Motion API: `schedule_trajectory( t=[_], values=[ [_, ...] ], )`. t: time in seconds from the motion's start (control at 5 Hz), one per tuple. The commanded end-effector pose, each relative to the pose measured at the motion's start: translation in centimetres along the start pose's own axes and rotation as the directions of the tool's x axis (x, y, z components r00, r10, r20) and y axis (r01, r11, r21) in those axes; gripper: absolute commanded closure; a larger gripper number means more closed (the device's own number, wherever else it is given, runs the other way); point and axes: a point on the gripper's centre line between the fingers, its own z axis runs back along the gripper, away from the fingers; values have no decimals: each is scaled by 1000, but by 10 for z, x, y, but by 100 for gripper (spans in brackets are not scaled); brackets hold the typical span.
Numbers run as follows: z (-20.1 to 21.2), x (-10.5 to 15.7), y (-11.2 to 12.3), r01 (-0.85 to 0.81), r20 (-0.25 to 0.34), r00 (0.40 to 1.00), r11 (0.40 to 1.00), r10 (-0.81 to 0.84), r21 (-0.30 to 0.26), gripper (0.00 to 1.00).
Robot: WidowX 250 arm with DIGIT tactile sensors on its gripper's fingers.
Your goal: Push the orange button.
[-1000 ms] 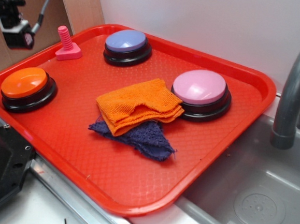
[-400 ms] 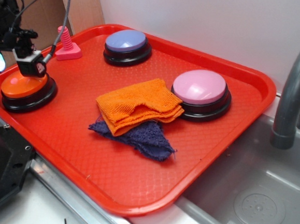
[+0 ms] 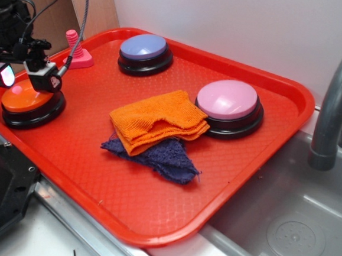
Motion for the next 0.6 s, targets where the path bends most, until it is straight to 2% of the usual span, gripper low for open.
schedule_trajectory(
  t=[0.0, 0.4],
  values=[
    [9, -10, 2, 91, 14, 996, 994, -91, -53, 0],
    [25, -10, -1, 96, 10, 995, 994, -96, -54, 0]
  ],
)
